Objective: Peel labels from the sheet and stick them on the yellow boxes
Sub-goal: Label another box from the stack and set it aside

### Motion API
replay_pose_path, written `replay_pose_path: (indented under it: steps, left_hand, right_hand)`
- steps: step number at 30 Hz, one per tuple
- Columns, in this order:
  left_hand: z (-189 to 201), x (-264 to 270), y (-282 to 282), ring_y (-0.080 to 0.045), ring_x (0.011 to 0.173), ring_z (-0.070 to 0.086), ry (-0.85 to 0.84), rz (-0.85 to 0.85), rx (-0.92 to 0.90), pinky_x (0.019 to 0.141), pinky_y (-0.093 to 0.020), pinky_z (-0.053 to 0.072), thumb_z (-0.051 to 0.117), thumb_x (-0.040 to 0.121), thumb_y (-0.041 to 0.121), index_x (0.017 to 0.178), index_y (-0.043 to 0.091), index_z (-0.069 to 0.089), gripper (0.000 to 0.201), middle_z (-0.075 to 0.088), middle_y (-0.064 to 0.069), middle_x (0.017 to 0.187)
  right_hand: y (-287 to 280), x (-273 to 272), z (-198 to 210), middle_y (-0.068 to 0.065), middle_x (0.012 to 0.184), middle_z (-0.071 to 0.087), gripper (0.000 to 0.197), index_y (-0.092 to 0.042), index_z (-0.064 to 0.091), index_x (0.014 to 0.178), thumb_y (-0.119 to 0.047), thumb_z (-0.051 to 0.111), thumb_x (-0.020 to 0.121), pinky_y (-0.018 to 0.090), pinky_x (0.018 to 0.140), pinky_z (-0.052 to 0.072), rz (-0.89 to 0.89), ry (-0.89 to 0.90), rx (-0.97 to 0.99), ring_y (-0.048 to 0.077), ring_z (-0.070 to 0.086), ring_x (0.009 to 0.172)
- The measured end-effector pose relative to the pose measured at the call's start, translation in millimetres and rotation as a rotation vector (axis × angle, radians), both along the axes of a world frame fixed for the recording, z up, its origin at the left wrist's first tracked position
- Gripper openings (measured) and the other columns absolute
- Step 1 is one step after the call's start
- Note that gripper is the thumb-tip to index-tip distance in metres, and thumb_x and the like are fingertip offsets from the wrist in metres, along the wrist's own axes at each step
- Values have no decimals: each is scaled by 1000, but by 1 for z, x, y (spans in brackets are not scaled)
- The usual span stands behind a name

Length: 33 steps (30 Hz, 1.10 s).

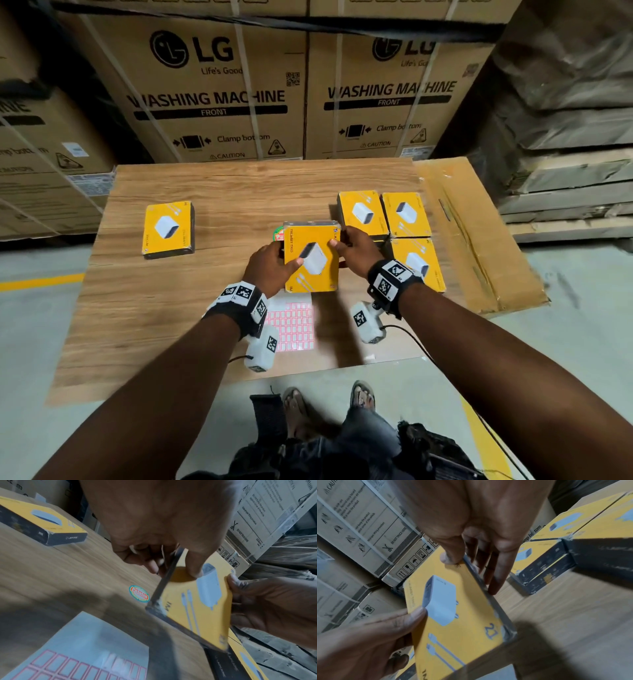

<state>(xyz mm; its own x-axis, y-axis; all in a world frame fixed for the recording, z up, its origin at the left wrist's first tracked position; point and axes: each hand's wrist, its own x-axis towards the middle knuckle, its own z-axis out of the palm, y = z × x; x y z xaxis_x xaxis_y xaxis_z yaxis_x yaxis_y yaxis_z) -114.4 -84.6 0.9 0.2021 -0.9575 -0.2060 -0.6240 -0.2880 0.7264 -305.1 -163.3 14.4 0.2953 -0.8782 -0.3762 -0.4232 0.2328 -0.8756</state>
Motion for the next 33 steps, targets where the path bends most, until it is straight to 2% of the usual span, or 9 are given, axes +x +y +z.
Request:
replay_pose_path:
  steps: [6,11,14,18,21,23,28,30,33]
  left_hand:
    - [-12,-43,-5,-28,92,65,216,89,142,77,-37,54,66,91,29,141,18,29,63,66,1,96]
    - [-22,-82,-19,-36,88,69,255,132,228,72,-51,58,61,95,26,130,16,33,47,65,-9,98]
    - [-30,-101,-26,-33,90,68,261,164,276,68,-51,60,60,95,27,129,18,35,43,67,-10,99]
    - [-47,-118,-38,-33,98,66,218,180,320,78,-51,58,60,94,28,130,19,37,44,66,-10,107]
    - [-52,-127,-46,-34,102,65,205,199,363,75,-49,58,60,95,25,131,15,37,44,62,-10,119]
    - [-59,-132,-51,-33,97,65,203,218,399,57,-42,58,59,96,24,131,15,37,42,59,-7,118]
    - [-76,-146,-57,-28,91,59,192,245,427,39,-28,46,58,97,19,133,13,40,40,55,-11,127]
    - [-81,-148,-59,-26,92,58,174,265,415,45,-24,46,57,98,18,133,13,42,39,55,-10,130]
    - [-87,-147,-61,-28,108,60,110,286,371,75,-25,42,58,96,16,132,14,47,38,60,-10,129]
  right_hand:
    - [2,-37,-9,13,112,65,39,-6,51,121,-34,59,96,42,83,52,-62,275,-97,31,62,100]
    - [9,-62,-20,4,116,63,58,-9,50,128,-25,77,80,35,92,48,37,308,-56,23,60,104]
    - [9,-73,-38,7,125,56,94,-12,42,134,-46,83,56,40,96,48,95,389,-82,25,54,115]
    - [14,-91,-42,18,142,30,104,-7,30,142,-34,89,62,39,106,39,296,553,-163,34,36,132]
    - [17,-101,-44,22,151,17,89,-4,30,143,-17,83,72,42,110,36,473,645,-243,41,29,138]
    - [16,-105,-47,24,153,15,80,-1,29,142,-7,74,77,48,108,39,636,778,-309,44,23,140]
    - [11,-105,-59,26,141,38,45,6,39,138,-4,48,94,47,92,50,844,957,-510,41,34,131]
    - [7,-104,-62,24,135,44,42,5,44,134,-6,50,94,46,91,50,876,980,-545,41,42,125]
    - [2,-101,-64,21,129,51,40,-2,51,129,-11,58,90,47,95,45,925,1041,-572,39,50,116]
